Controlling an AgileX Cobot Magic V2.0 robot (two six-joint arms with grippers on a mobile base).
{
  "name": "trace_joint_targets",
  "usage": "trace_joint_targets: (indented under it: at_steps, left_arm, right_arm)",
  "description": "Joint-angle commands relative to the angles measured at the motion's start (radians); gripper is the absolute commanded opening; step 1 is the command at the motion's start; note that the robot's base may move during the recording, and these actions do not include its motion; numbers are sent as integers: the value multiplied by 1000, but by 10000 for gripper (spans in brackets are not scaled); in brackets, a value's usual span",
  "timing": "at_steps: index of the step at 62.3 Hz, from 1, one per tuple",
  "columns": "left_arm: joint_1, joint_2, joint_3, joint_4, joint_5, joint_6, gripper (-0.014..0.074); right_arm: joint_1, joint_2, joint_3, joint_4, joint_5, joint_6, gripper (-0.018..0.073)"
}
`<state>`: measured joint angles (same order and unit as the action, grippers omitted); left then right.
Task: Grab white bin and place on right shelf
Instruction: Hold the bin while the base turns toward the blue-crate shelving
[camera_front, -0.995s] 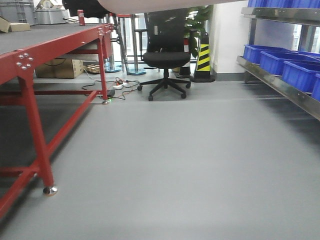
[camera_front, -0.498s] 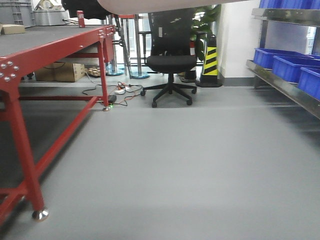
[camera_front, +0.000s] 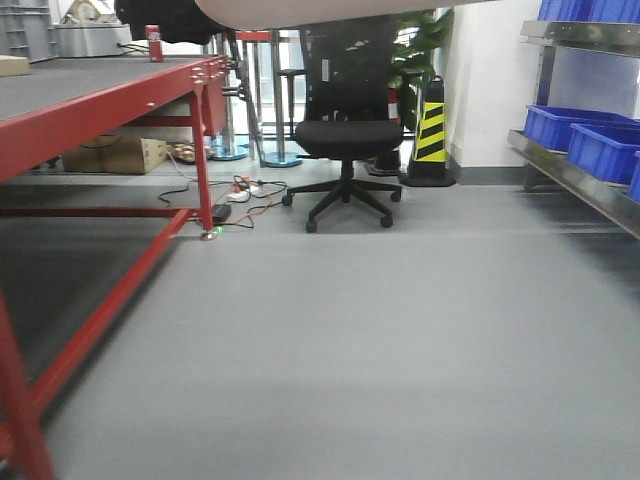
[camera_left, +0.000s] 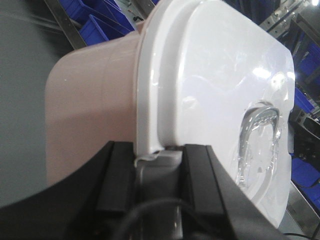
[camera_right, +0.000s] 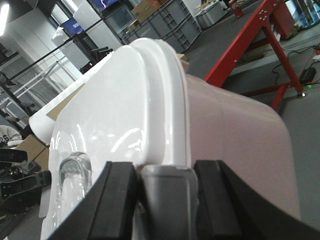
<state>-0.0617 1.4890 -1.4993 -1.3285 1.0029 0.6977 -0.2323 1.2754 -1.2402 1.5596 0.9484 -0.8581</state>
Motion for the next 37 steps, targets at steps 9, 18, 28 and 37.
trace_joint_targets:
  at_steps: [9,18,28,37]
  left_arm:
    - [-80,-53,-36,-145,300,35,-126]
    - [-80,-53,-36,-145,300,35,-126]
    - [-80,-53,-36,-145,300,35,-126]
    - [-80,-53,-36,-145,300,35,-126]
  right_arm:
    - [55,-39,-32,91,288,-15,60]
    - [55,-39,-32,92,288,-15,60]
    - [55,-39,-32,92,288,-15,60]
    - [55,-39,-32,92,288,-15,60]
